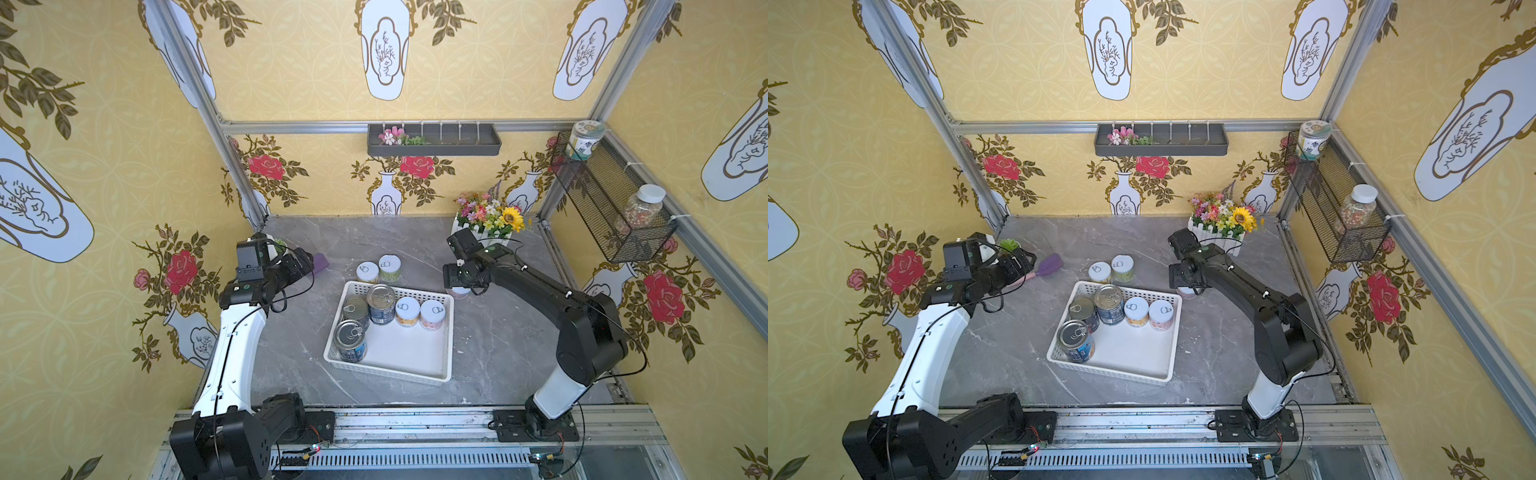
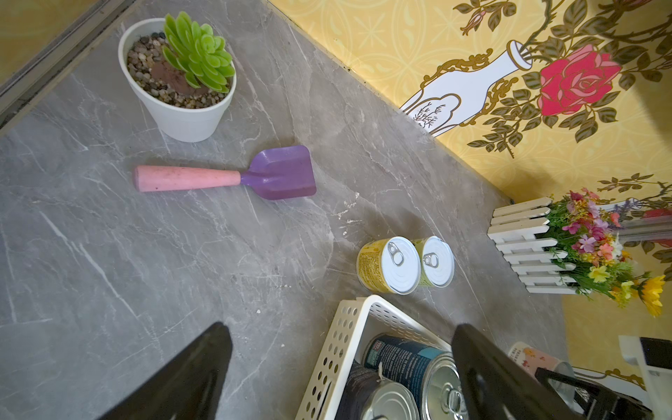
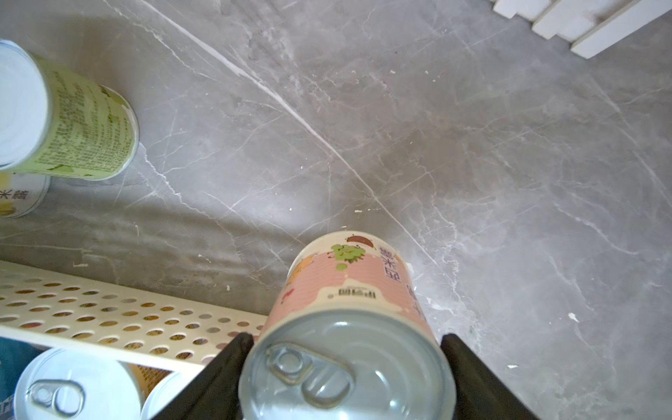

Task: Put the canned food in the basket
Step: Pick up the canned food from the center of the board, then place the canned food in the basket.

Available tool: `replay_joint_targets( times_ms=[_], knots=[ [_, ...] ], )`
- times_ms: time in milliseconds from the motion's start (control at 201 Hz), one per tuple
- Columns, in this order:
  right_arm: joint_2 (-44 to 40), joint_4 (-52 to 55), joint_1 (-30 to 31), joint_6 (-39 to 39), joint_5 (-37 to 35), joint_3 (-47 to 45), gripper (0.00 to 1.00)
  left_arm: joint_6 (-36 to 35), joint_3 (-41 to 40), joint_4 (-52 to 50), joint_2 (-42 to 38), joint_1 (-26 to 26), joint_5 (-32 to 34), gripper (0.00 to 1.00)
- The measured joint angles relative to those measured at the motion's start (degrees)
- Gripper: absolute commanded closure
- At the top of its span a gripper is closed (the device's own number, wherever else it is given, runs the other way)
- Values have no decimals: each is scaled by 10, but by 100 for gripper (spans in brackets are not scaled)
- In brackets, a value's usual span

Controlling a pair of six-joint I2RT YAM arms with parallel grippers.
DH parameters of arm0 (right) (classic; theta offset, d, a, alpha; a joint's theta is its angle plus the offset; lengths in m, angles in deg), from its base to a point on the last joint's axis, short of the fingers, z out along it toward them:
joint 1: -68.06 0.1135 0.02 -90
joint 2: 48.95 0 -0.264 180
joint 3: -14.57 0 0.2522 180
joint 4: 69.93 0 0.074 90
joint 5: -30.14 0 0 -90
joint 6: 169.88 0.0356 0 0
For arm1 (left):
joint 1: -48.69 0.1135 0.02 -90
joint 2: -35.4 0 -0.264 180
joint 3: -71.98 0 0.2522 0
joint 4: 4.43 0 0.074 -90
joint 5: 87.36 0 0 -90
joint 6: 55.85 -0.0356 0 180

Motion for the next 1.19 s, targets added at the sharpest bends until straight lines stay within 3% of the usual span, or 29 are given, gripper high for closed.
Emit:
replay_joint_targets(
  times_ms=[254,677,951,1195],
  knots=[
    [-60,-3,12,0,-4,-24,20,0,0,0,0,0,0,0],
    [-100,-37,167,-30,-3,-28,20,0,0,0,0,0,0,0],
    [-31,-62,264,-61,14,9,20,0,0,0,0,0,0,0],
    [43,-55,306,-74,46,56,20,0,0,0,0,0,0,0]
  ],
)
